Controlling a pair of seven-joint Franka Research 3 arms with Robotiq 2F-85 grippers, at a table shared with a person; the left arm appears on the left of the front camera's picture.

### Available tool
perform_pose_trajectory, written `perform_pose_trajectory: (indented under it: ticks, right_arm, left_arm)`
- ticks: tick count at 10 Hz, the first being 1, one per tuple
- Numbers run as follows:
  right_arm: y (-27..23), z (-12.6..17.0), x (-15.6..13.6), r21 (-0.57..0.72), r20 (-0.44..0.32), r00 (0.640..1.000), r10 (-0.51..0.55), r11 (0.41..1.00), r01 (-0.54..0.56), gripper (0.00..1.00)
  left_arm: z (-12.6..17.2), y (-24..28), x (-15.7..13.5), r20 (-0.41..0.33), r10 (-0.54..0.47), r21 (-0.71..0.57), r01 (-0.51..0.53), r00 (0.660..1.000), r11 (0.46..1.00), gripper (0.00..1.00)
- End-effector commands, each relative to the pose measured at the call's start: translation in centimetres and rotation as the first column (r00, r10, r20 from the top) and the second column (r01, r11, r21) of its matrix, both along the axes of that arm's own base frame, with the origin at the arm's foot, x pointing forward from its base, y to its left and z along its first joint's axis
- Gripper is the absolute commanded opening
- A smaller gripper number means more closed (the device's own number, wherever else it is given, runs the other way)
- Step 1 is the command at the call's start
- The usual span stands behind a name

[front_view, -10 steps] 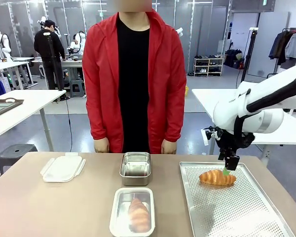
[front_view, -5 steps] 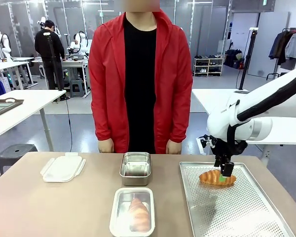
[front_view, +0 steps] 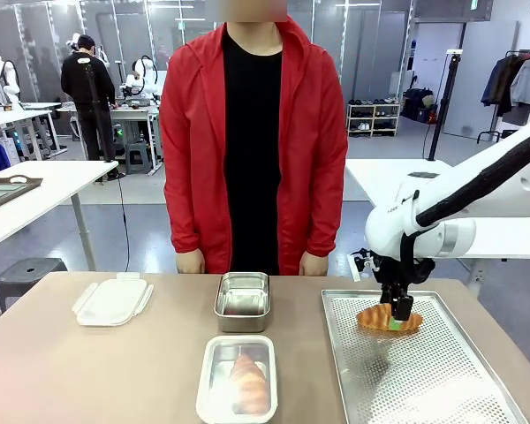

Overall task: Place the bread into the airtight container.
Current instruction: Pick up a Butter Roll and place it into an empty Airtight Container.

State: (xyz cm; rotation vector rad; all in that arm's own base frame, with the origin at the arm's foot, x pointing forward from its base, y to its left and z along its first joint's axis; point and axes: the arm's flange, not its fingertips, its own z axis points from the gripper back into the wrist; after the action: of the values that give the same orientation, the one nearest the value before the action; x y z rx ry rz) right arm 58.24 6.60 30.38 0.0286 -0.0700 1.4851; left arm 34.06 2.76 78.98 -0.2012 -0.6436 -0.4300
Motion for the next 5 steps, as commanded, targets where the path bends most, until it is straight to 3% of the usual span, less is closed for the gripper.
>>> perform_pose_trajectory:
  ticks: [1, 2, 5]
  right_arm:
    - [0.17, -0.29, 0.64, -0.014, 0.003, 1.000, -0.024, 1.000, 0.024, 0.90]
    - [0.01, -0.18, 0.64, -0.007, -0.005, 1.000, -0.028, 1.000, 0.028, 0.76]
    - [-0.26, -0.02, 0.66, -0.008, -0.009, 0.999, -0.034, 0.999, 0.034, 0.50]
  left_arm:
    - [0.02, -0.03, -0.14, 0.001, -0.005, -0.003, 0.005, 1.000, 1.000, 1.00]
    - [0.02, -0.03, -0.14, 0.001, -0.005, -0.003, 0.005, 1.000, 1.000, 1.00]
    - [0.02, -0.03, -0.14, 0.001, -0.005, -0.003, 0.005, 1.000, 1.000, 1.00]
